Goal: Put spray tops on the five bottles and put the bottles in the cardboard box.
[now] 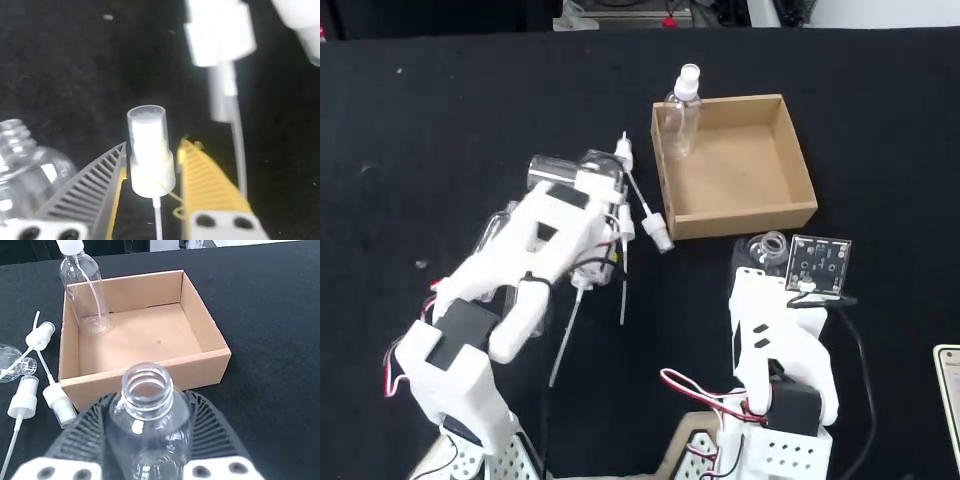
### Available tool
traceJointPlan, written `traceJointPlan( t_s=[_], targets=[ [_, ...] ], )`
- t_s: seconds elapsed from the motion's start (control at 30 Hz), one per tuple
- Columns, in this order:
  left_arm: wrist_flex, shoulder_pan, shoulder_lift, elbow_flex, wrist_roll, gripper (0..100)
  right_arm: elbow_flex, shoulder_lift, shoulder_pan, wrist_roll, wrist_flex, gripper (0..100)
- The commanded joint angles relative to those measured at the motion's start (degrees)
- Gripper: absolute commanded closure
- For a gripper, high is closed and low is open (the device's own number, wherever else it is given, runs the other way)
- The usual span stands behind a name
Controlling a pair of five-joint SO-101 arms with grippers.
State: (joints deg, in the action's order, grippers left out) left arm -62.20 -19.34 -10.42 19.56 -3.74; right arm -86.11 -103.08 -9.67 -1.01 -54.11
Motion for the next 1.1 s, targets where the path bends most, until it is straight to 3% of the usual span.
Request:
traceJointPlan(
  t_s=[0.0, 0.2, 0.4, 0.5, 0.7, 1.07],
  targets=[
    [-2.11, -2.07, 1.49, -1.19, 0.62, 87, 2.86, -5.58, -0.88, 0.35, 1.76, 97.7],
    [-13.54, 1.45, 9.67, -11.12, 4.84, 87, 2.86, -5.58, -0.70, 0.35, 1.67, 97.7],
    [-15.21, 5.76, 26.02, -10.59, 5.89, 87, 5.05, -5.58, -0.62, 0.44, -1.32, 97.7],
    [-11.52, 8.22, 31.82, -6.81, 5.89, 87, 7.08, -5.58, 1.41, 1.76, -3.87, 97.7],
    [3.52, 12.09, 40.70, 3.30, 5.36, 88, 7.43, -5.58, 13.54, 0.09, -3.08, 97.4],
    [17.14, 10.15, 64.26, 10.77, 5.36, 88, 7.34, -5.67, 31.30, -0.44, 15.74, 97.4]
  ],
)
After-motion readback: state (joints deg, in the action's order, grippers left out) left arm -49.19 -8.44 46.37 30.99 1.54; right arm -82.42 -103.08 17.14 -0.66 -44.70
